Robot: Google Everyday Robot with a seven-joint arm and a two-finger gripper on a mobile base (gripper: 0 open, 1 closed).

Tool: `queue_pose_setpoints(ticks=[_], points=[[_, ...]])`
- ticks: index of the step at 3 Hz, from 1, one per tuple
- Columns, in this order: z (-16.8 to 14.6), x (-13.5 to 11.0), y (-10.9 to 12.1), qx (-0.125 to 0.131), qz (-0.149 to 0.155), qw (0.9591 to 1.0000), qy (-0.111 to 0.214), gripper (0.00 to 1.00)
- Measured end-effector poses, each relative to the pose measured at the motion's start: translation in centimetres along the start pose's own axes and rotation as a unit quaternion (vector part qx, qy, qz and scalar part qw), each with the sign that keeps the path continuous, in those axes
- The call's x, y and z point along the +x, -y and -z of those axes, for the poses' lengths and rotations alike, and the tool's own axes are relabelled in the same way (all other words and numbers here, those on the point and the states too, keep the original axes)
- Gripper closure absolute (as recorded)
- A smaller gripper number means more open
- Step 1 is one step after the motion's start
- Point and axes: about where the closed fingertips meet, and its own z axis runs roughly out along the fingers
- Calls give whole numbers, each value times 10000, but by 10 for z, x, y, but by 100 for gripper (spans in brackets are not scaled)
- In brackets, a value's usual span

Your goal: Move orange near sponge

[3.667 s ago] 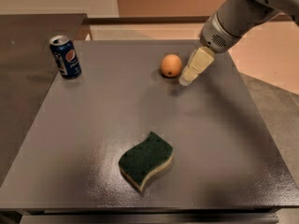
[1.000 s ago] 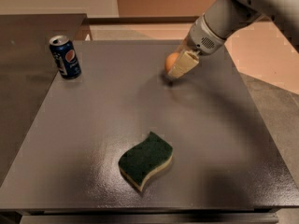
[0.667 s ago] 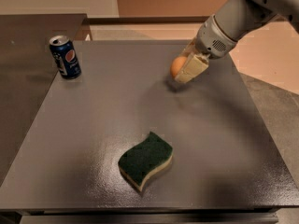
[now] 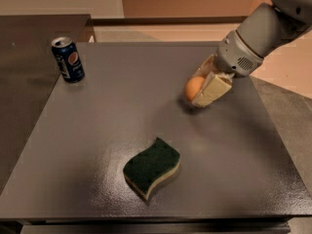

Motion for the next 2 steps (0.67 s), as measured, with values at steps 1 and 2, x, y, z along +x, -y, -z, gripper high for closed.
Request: queue_pose_setpoints(ticks=[1,2], points=[[-5,4,-27,-159,54,9999,-5,100],[-13,6,-51,-256,120,9996,-24,100]])
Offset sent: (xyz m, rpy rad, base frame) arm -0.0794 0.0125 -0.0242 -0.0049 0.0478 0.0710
